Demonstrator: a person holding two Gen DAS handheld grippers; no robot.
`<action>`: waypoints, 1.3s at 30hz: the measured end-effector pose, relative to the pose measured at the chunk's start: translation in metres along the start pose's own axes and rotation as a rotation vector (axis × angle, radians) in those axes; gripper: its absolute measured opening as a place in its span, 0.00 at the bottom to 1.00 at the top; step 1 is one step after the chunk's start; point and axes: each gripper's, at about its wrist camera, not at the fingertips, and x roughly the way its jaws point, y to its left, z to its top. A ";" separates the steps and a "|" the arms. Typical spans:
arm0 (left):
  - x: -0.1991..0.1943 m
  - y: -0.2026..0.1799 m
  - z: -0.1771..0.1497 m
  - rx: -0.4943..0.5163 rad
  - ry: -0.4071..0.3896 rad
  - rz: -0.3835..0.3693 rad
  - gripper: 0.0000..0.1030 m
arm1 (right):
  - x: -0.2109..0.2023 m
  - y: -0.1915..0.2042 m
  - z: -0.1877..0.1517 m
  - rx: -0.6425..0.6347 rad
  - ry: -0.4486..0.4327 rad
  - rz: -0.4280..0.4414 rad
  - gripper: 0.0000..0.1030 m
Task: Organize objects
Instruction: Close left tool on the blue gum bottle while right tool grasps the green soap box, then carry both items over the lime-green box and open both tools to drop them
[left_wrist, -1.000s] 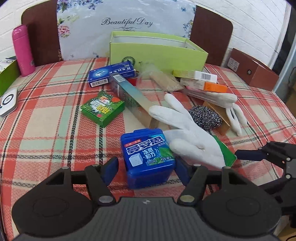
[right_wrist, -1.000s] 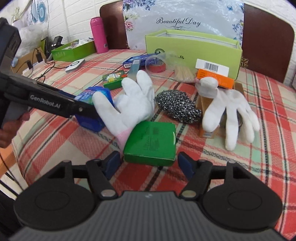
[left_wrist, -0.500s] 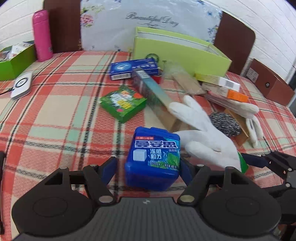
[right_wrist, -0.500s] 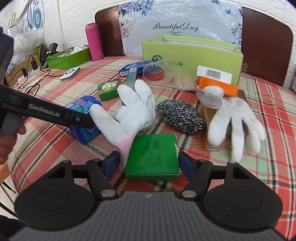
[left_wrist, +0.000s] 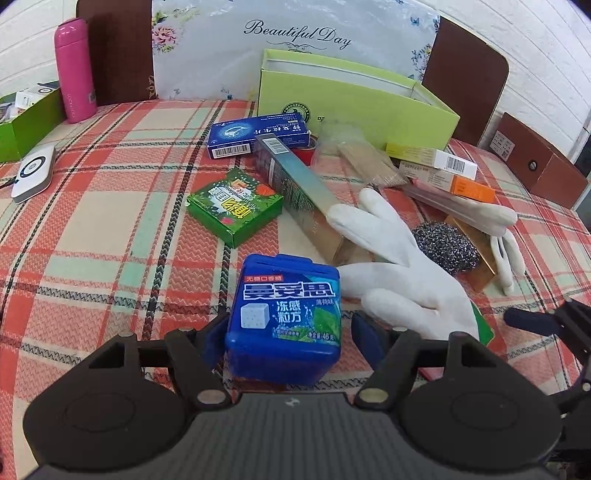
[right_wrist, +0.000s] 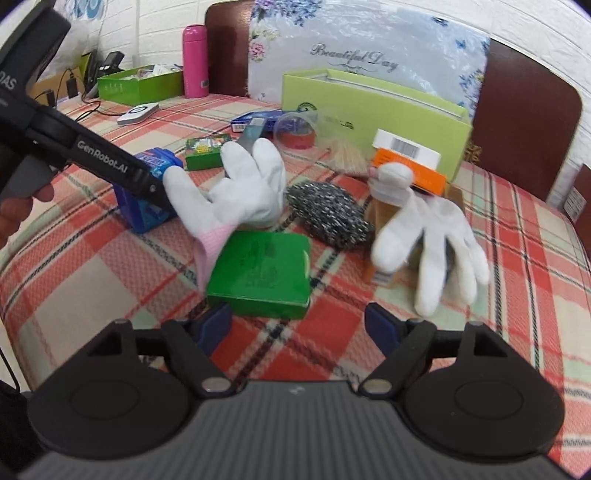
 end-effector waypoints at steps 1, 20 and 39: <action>-0.001 0.002 -0.001 -0.005 -0.001 0.007 0.72 | 0.002 0.003 0.002 -0.002 -0.005 0.021 0.77; 0.008 0.004 0.002 -0.036 0.021 0.003 0.72 | -0.018 -0.022 -0.023 0.070 0.048 -0.013 0.66; -0.004 0.001 0.007 0.000 -0.002 -0.055 0.59 | -0.023 -0.027 0.002 0.223 0.004 0.078 0.61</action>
